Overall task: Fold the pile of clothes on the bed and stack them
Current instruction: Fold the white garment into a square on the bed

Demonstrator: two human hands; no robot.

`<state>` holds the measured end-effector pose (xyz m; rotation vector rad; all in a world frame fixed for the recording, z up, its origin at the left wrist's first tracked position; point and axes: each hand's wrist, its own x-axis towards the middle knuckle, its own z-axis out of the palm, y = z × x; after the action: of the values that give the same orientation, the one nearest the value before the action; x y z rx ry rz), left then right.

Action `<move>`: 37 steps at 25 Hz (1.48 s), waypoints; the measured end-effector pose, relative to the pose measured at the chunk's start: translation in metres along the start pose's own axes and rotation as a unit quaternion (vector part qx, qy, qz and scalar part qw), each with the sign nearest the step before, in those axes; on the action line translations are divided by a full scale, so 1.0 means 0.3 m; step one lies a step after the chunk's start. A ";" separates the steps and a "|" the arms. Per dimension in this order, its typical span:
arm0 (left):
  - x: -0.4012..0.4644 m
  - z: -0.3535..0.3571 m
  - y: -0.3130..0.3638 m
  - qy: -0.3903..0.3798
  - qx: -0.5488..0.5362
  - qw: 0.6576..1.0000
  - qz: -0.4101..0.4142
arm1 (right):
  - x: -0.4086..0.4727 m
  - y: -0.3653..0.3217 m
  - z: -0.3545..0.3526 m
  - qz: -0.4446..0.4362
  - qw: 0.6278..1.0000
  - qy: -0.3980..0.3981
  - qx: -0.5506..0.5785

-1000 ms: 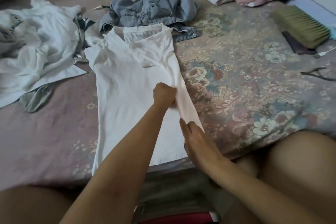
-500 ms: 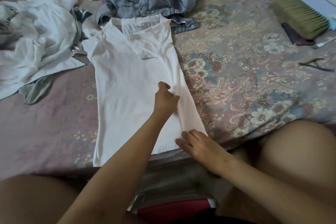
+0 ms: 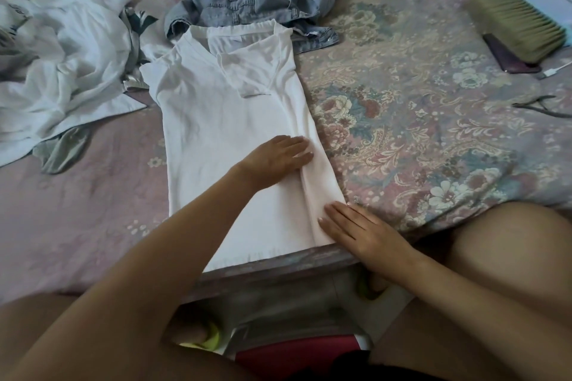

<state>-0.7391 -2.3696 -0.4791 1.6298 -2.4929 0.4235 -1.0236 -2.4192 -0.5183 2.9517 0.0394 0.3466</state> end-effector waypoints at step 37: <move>-0.576 -0.180 0.291 0.055 -0.125 0.806 -0.576 | 0.269 -0.083 -0.019 0.026 0.997 -0.065 0.034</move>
<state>-0.7507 -2.1690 -0.4870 2.4419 -1.0056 0.0035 -0.9465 -2.3901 -0.4985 3.0407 -0.0422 0.1639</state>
